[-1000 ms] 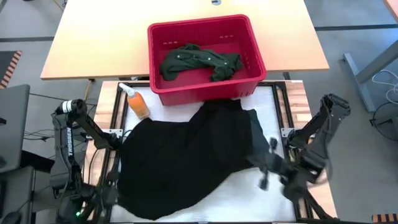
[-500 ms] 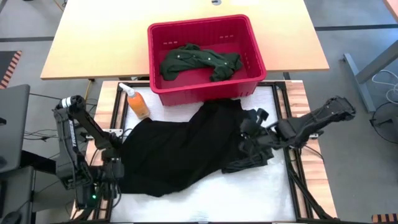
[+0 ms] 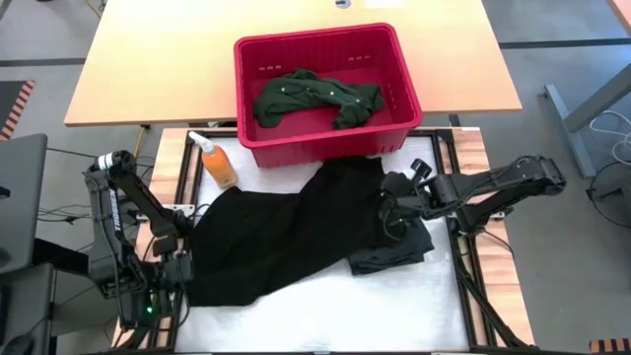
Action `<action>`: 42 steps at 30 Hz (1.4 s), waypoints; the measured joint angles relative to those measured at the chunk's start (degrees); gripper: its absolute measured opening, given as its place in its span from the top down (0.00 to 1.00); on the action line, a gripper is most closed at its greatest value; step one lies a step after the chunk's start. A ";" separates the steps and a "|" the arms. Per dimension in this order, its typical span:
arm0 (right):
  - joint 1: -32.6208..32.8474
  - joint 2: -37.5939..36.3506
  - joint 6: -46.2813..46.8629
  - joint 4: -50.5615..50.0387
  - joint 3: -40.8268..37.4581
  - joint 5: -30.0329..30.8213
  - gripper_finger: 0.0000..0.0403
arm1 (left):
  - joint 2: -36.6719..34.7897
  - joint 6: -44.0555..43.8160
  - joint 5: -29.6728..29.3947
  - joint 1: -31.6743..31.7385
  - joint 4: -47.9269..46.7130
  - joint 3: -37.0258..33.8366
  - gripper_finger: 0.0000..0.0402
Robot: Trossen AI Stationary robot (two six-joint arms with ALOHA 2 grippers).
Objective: Fold Laundry from Bin
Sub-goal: Fold the black shirt
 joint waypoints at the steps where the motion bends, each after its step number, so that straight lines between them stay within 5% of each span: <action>1: -0.36 0.00 -0.58 -0.03 0.00 0.00 0.97 | 0.00 -0.52 0.80 0.00 -0.89 0.00 1.00; 11: -4.67 1.55 -5.29 0.98 0.00 -0.08 0.97 | -0.04 -6.79 7.22 0.04 -5.49 -2.39 1.00; 20: -7.30 7.30 -5.38 0.30 0.00 -1.31 0.95 | -0.04 -4.29 4.92 1.31 -5.56 -8.13 1.00; 28: -7.73 10.68 -6.20 -0.66 0.46 -5.86 0.77 | -0.04 -3.04 8.52 2.18 -5.51 -9.05 1.00; 36: -7.46 5.69 -2.67 -0.53 3.37 -4.77 0.56 | -0.03 -3.67 8.37 2.14 -5.51 -9.05 1.00; 42: -1.97 3.23 1.16 4.91 3.57 -16.35 0.51 | -0.02 -3.65 7.94 2.14 -5.53 -9.05 1.00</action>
